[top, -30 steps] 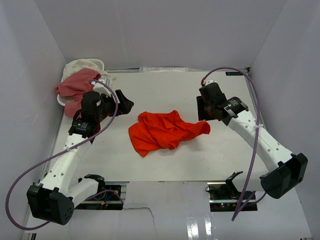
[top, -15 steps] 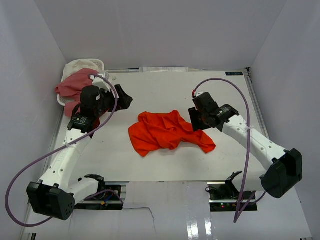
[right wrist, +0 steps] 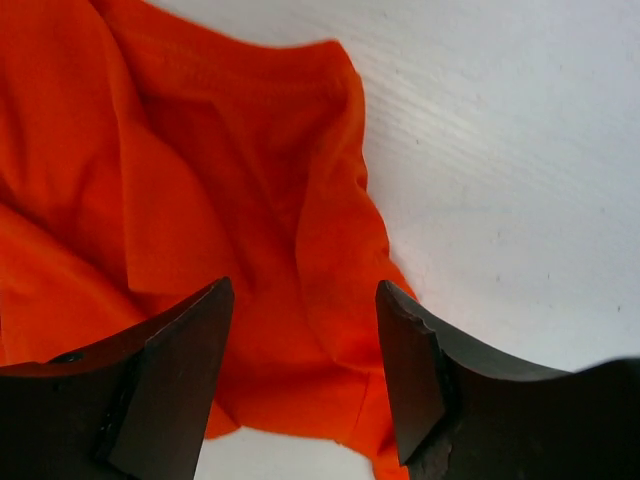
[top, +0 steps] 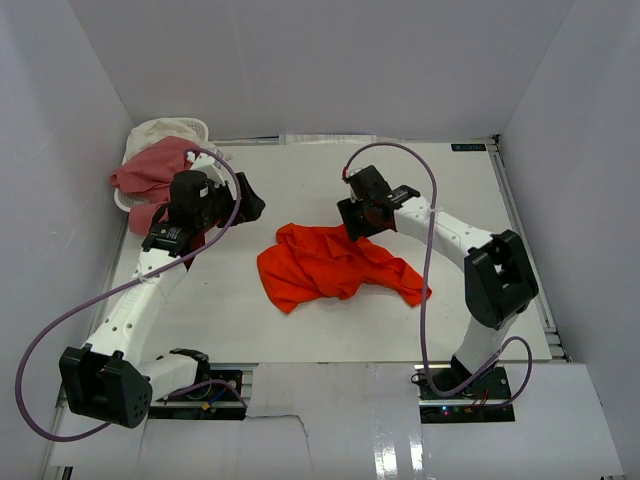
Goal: Fold and stack the t-shirts
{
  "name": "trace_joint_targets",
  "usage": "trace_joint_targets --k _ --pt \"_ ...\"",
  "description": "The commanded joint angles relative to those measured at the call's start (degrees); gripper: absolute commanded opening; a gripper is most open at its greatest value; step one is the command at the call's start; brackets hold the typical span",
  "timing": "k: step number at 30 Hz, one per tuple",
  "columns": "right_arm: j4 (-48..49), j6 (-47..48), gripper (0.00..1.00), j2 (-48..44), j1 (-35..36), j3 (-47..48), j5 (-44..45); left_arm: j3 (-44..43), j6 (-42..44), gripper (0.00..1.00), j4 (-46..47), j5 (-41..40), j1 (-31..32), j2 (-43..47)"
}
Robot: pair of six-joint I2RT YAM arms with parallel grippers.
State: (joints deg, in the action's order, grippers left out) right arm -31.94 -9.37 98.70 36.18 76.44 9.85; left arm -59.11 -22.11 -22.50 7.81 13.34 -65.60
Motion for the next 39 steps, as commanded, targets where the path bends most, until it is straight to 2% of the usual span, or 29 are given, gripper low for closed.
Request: trace_joint_targets --k 1,11,17,20,21,22,24,30,36,39 --pt "3.7 2.3 0.66 4.9 0.2 5.7 -1.8 -1.6 -0.1 0.98 -1.1 -3.0 -0.3 1.5" --pt "4.1 4.4 0.64 19.8 0.1 15.7 0.5 -0.6 0.0 0.98 -1.1 -3.1 -1.3 1.3" --pt "4.3 4.1 0.57 22.2 -0.9 16.1 3.2 0.4 -0.2 0.98 -0.9 -3.7 -1.5 1.8" --pt "4.3 3.9 0.33 22.9 -1.0 16.0 2.6 0.8 -0.4 0.98 -0.8 -3.7 -1.7 1.8" --pt "4.3 3.9 0.11 23.2 -1.2 16.4 1.7 0.8 -0.4 0.98 -0.7 -3.7 -1.7 1.8" --pt "4.2 3.8 0.08 23.5 -1.1 16.6 0.5 0.8 -0.5 0.98 -0.6 -3.7 -1.7 1.8" --pt "4.1 3.5 0.08 23.6 -1.0 17.1 -4.1 1.0 -0.6 0.98 -0.5 -3.6 -1.7 1.8" --pt "4.6 1.7 0.08 17.8 0.0 20.8 -20.3 1.2 -0.7 0.98 -0.2 -3.7 -2.0 1.6" --pt "0.5 2.3 0.08 2.2 -1.1 26.7 -22.7 1.5 -1.0 0.98 0.0 -3.9 -2.3 2.0" --pt "-0.3 0.5 0.08 -6.6 -6.1 23.1 -20.8 1.6 -1.0 0.98 0.0 -3.9 -2.4 2.1"
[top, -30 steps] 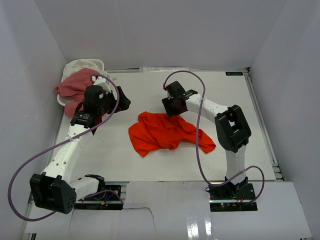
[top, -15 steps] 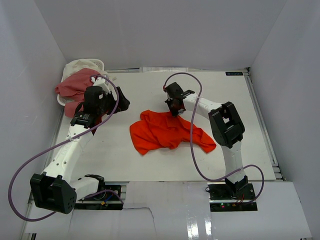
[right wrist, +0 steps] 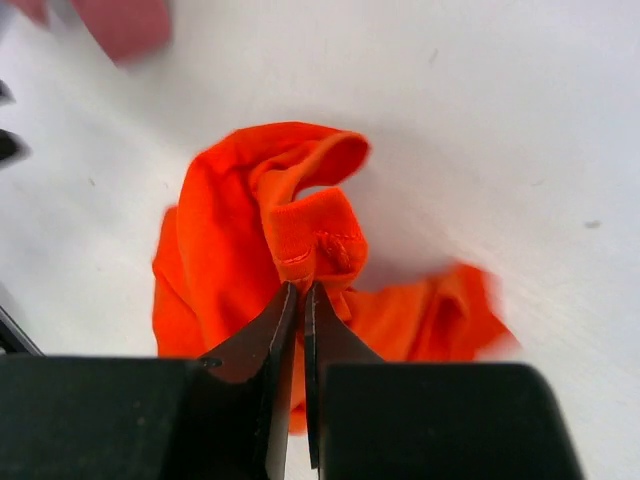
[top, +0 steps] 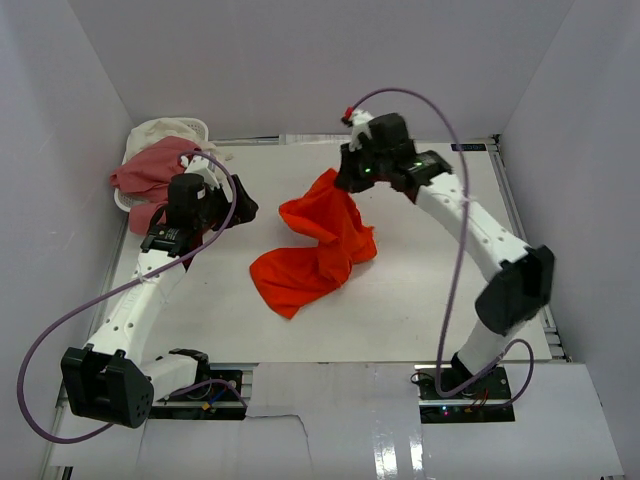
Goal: Fold and stack the t-shirts
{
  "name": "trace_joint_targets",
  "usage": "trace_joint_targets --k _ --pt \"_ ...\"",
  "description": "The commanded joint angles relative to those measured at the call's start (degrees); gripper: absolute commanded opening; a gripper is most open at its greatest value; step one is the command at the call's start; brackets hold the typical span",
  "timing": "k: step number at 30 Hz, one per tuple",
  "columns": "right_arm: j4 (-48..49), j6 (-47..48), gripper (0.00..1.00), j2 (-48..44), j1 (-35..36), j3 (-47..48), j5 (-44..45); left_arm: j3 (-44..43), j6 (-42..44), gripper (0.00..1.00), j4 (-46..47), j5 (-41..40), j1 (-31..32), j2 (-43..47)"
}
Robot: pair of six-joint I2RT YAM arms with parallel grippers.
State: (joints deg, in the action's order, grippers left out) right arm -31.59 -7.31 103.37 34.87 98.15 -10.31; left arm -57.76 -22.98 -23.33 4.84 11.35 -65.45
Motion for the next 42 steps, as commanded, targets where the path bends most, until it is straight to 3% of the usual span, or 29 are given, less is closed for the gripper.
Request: trace_joint_targets --k 1,4,6,9,13,17,20,23,26,28,32,34,35,37,39,42 --pt "-0.7 -2.3 0.08 -13.5 -9.3 -3.5 0.0 0.3 -0.1 0.98 0.8 -1.0 -0.4 2.1" --pt "-0.7 -3.9 0.08 -18.9 -18.7 -11.8 -2.7 0.5 0.0 0.98 1.1 0.0 -0.5 2.5" --pt "-1.4 -3.6 0.08 -19.6 -20.8 -18.4 -3.3 0.5 0.0 0.98 1.4 0.4 -0.5 2.3" --pt "-0.9 -3.7 0.08 -22.1 -21.0 -25.1 2.4 0.3 0.0 0.98 1.4 1.7 -0.5 1.9" --pt "-0.9 -4.6 0.08 -24.2 -21.0 -26.4 3.1 -0.2 0.7 0.98 2.7 6.1 -0.5 1.6" --pt "-8.1 -5.1 0.08 -23.5 -20.4 -22.7 7.7 -1.3 1.2 0.98 2.0 7.0 -0.5 0.9" --pt "-12.0 -6.9 0.08 -27.6 -18.4 -24.1 15.0 -1.1 1.5 0.98 1.7 6.5 -0.5 0.9" --pt "-14.2 -9.7 0.08 -32.7 -16.2 -27.0 15.4 -1.0 1.6 0.98 1.6 6.5 -0.5 0.5" --pt "-16.3 -14.3 0.08 -37.0 -8.9 -30.4 14.7 -1.5 1.2 0.98 1.4 6.8 -0.4 -0.4" --pt "-18.2 -18.3 0.08 -37.6 0.2 -35.4 14.7 -1.8 1.0 0.98 1.3 7.2 -0.5 -1.3" --pt "-18.6 -23.7 0.08 -36.1 8.3 -45.4 15.2 -1.8 1.0 0.98 1.1 7.0 -0.5 -1.6" --pt "-17.5 -26.9 0.27 -36.3 11.8 -48.7 15.4 -2.0 1.1 0.98 0.8 6.6 -0.4 -1.8" --pt "-17.7 -27.7 0.53 -36.5 12.7 -49.7 16.6 -2.0 1.3 0.98 0.7 6.4 -0.5 -1.7" --pt "-18.9 -28.9 0.88 -36.9 12.9 -48.6 18.7 -2.2 1.5 0.98 0.1 5.7 -0.5 -1.7" --pt "-21.6 -28.9 0.97 -37.4 12.9 -43.4 23.7 -2.5 1.7 0.98 0.0 5.4 -0.4 -1.9" --pt "-22.3 -25.9 0.95 -35.7 12.7 -35.4 30.7 -3.1 1.9 0.98 -0.4 5.9 -0.5 -2.2"
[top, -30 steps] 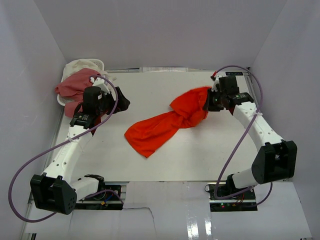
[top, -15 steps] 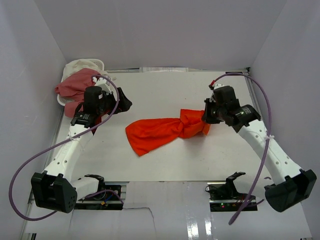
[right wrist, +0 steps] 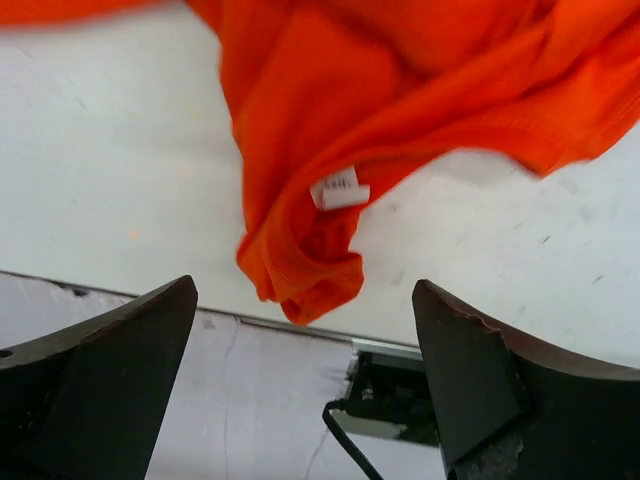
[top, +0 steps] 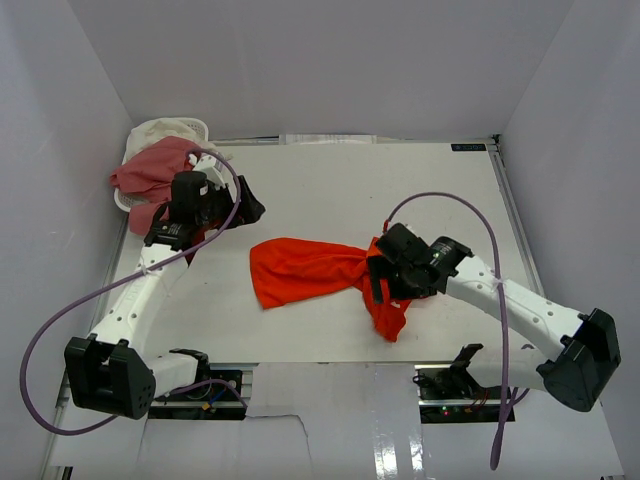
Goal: Fold and stack the t-shirts
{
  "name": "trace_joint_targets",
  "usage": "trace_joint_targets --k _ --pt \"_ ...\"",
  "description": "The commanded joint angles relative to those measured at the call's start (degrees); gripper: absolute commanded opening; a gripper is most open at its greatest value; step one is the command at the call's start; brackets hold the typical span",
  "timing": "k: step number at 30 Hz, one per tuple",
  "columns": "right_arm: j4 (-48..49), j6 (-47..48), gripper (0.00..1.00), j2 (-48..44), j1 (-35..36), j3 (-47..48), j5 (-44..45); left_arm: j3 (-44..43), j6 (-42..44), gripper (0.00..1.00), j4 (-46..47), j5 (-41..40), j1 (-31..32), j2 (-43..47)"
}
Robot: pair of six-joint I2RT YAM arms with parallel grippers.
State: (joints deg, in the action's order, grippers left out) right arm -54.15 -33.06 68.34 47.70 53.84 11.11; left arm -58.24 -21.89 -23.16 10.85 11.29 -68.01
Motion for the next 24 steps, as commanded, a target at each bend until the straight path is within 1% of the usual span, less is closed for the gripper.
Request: trace_joint_targets --k 1,2,3,4,5,7,8,9,11,13,14,20,24 --pt "0.6 2.1 0.93 1.7 -0.2 10.6 11.1 -2.8 1.0 0.98 -0.7 0.3 -0.4 0.2" --pt "1.0 3.2 0.92 3.1 -0.2 12.1 12.9 -2.9 1.1 0.98 -0.7 1.9 -0.3 -0.2" --pt "1.4 4.4 0.88 4.9 -0.8 14.4 15.1 -2.8 1.2 0.97 -1.2 2.9 -0.4 -0.5" --pt "2.7 5.5 0.87 8.5 -1.0 15.4 15.8 -3.0 1.2 0.95 -2.0 3.5 -0.3 -0.8" --pt "3.3 7.4 0.84 10.3 -1.8 16.2 15.9 -3.0 1.0 0.9 -3.0 4.0 -0.2 -1.7" --pt "5.2 8.5 0.8 15.0 -2.6 17.5 15.4 -2.8 0.9 0.85 -5.9 4.4 0.0 -2.2" --pt "7.4 9.6 0.71 16.3 -3.5 17.6 13.8 -1.9 0.8 0.84 -6.6 4.1 0.0 -2.2" --pt "8.6 10.1 0.66 18.2 -3.8 17.5 12.6 -1.2 0.9 0.84 -7.5 3.7 0.0 -2.0" --pt "11.1 11.1 0.62 19.9 -5.0 17.4 10.3 0.1 1.6 0.84 -8.4 2.3 0.0 -1.5" --pt "11.6 11.3 0.54 22.4 -5.3 17.7 9.7 0.4 2.0 0.85 -10.3 0.9 0.1 -1.1" --pt "12.4 11.6 0.52 23.1 -5.6 17.7 9.2 0.6 2.2 0.85 -10.9 0.7 0.1 -1.1" --pt "15.6 12.8 0.53 27.1 -6.6 17.3 7.3 2.2 2.6 0.86 -11.6 0.4 0.2 -0.3" --pt "17.5 13.5 0.54 29.6 -7.4 17.4 5.9 3.0 2.7 0.86 -12.1 2.2 0.3 -1.2"
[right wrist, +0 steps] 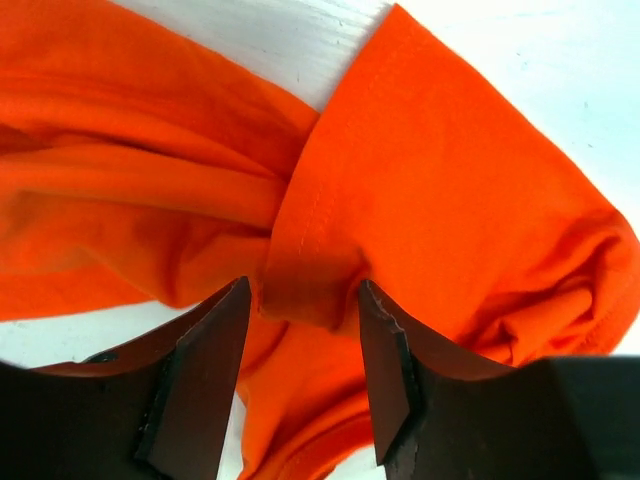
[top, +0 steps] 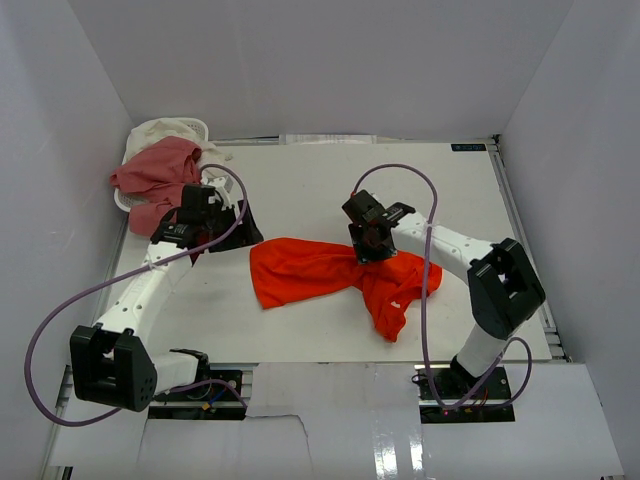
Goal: Fold and stack the t-shirts
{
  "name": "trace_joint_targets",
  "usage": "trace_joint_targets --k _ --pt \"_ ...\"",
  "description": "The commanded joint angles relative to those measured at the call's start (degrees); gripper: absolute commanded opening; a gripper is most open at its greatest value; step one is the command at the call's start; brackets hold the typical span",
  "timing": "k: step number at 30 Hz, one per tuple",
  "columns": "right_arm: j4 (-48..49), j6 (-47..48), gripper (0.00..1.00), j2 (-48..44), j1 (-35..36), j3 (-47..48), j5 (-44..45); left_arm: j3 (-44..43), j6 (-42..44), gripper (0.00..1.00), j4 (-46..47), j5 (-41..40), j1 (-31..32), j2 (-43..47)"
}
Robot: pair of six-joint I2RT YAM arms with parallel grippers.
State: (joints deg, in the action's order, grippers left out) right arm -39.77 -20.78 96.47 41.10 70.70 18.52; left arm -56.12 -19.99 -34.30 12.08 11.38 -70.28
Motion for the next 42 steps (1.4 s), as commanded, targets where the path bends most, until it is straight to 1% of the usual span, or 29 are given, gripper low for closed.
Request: trace_joint_targets --k 1,3,4,5,6,7,8,14,17,19,22,24,29,31,33,38,42 --pt "3.5 1.5 0.54 2.3 -0.9 0.6 -1.9 1.1 0.7 0.86 -0.9 1.4 0.6 0.9" --pt "4.0 1.7 0.34 3.8 -1.5 1.2 -2.5 1.5 0.7 0.86 -1.3 1.3 1.0 0.1" --pt "4.0 2.1 0.27 4.2 -1.7 1.5 -2.8 1.7 0.7 0.86 -1.4 1.4 1.5 -0.3" --pt "4.0 2.1 0.26 4.6 -1.8 1.9 -2.9 1.8 0.8 0.86 -1.6 1.4 1.8 -1.3" --pt "4.0 2.1 0.23 5.4 -1.9 2.9 -3.1 1.8 1.0 0.86 -2.1 1.3 2.5 -2.0" --pt "4.1 2.2 0.1 5.7 -2.2 3.3 -3.5 1.6 1.4 0.86 -2.3 1.3 2.8 -2.7" --pt "4.0 2.2 0.08 6.1 -2.3 3.8 -3.6 1.6 1.4 0.85 -3.0 1.0 3.1 -3.8" --pt "3.7 2.8 0.08 5.3 -3.2 10.6 -6.2 1.8 1.8 0.82 -3.6 0.8 4.7 -5.0" --pt "2.0 3.5 0.08 4.6 -4.6 16.1 -7.6 1.3 2.5 0.82 -4.9 0.7 6.3 -5.7" --pt "1.0 4.1 0.08 4.6 -6.5 19.7 -7.5 0.9 2.5 0.81 -5.9 -0.5 8.5 -6.8" --pt "-0.4 5.3 0.08 5.3 -10.1 22.3 -9.0 1.0 1.8 0.8 -6.9 -2.1 11.4 -7.8" --pt "-0.4 6.0 0.08 6.4 -12.6 22.7 -10.4 1.4 1.4 0.8 -7.0 -3.1 13.2 -8.1" --pt "0.0 6.5 0.08 10.0 -15.5 24.7 -11.4 0.7 1.7 0.76 -7.1 -3.7 18.1 -9.9" --pt "0.6 6.5 0.08 11.1 -16.9 25.3 -12.0 -0.4 2.8 0.76 -7.1 -3.9 21.5 -10.8" --pt "1.1 6.4 0.08 12.5 -18.2 26.6 -13.3 -1.6 3.1 0.77 -7.4 -6.2 24.6 -11.6" --pt "1.5 5.7 0.08 14.6 -20.1 30.6 -16.1 -3.3 5.1 0.77 -7.0 -11.3 28.3 -12.3" --pt "0.5 5.0 0.08 15.9 -21.3 38.4 -17.9 -4.6 6.4 0.77 -6.4 -16.9 30.6 -13.7"
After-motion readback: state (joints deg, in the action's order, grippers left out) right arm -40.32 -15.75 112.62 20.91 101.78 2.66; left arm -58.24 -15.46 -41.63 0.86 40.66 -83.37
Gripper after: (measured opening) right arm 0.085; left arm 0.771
